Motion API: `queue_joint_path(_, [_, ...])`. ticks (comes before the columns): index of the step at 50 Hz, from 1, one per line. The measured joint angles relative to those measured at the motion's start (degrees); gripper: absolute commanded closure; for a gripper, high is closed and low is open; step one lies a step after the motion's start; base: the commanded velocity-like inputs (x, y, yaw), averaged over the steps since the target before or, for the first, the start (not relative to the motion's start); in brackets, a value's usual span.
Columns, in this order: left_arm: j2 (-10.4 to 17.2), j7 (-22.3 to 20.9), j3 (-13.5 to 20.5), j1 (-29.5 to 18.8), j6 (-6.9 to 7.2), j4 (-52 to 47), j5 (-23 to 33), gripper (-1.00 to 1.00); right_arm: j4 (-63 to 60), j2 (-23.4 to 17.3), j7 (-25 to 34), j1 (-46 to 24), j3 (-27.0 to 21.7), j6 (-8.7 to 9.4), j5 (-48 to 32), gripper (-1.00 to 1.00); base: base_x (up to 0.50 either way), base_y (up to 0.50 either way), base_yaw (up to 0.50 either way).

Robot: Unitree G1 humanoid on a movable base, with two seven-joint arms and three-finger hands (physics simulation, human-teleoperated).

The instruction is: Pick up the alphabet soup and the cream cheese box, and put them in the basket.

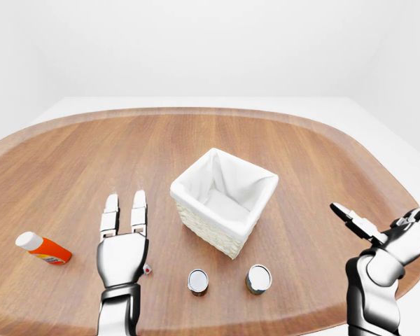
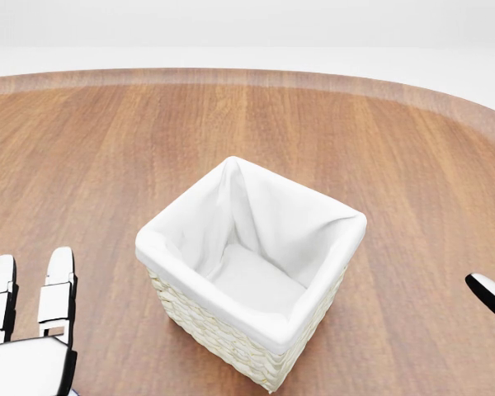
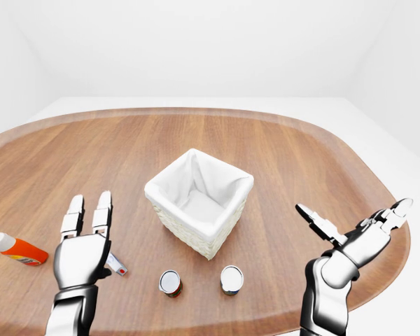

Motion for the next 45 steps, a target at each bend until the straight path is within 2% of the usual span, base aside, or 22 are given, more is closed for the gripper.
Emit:
queue_joint_path(31, [2.1, 6.9, 1.1, 1.1, 0.0, 13.9, -1.0, -1.0, -0.1, 0.1, 0.0, 0.0, -0.1, 0.05, -0.1, -1.0, 0.0, 0.0, 0.0])
queue_joint_path(45, [3.5, 11.6, 0.5, -1.1, 0.0, 22.4, -0.9, -1.0, 0.0, 0.1, 0.0, 0.0, 0.0, -0.06, -0.1, -1.0, 0.0, 0.0, 0.0])
